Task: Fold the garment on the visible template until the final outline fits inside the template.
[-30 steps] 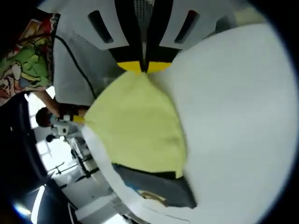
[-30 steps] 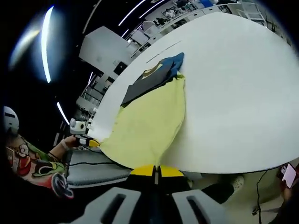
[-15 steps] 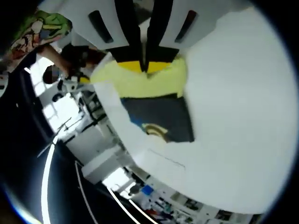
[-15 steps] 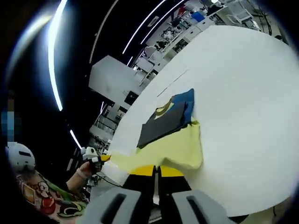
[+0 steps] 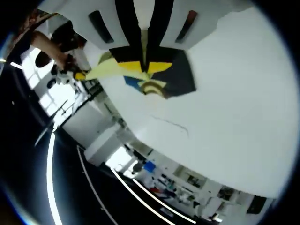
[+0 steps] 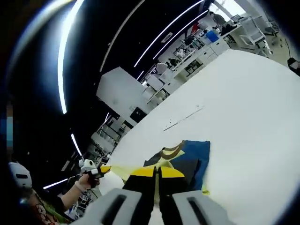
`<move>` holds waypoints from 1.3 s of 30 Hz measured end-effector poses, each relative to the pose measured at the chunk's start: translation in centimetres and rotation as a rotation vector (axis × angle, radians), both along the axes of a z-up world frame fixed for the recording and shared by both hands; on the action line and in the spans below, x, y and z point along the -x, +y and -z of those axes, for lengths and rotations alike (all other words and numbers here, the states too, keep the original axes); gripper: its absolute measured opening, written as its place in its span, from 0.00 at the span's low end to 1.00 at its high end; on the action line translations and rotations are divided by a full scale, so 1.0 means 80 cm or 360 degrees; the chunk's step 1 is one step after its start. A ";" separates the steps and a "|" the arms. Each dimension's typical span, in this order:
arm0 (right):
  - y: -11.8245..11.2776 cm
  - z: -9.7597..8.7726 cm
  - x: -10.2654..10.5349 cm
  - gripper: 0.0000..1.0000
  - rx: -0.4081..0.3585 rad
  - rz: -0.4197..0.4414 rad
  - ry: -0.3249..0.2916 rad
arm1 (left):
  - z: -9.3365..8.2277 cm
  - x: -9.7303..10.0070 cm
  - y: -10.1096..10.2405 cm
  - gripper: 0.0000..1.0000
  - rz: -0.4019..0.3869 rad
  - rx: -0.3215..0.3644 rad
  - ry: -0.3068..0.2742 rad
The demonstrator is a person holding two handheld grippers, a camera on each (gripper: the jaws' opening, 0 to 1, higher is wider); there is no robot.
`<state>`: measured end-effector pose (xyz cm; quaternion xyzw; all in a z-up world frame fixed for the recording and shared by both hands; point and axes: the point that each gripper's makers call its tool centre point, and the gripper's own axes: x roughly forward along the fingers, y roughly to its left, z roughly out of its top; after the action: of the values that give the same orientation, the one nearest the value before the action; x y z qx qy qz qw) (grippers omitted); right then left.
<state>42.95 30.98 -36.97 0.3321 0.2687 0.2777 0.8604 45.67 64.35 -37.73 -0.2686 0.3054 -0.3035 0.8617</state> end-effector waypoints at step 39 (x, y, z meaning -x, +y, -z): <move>-0.022 0.173 -0.143 0.00 0.0183 0.0165 0.0406 | 0.166 -0.129 0.014 0.00 -0.0231 -0.0182 0.0252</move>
<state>54.37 29.22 -50.80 0.3284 0.3738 0.1726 0.8501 55.97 65.43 -51.04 -0.2635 0.3690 -0.2002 0.8685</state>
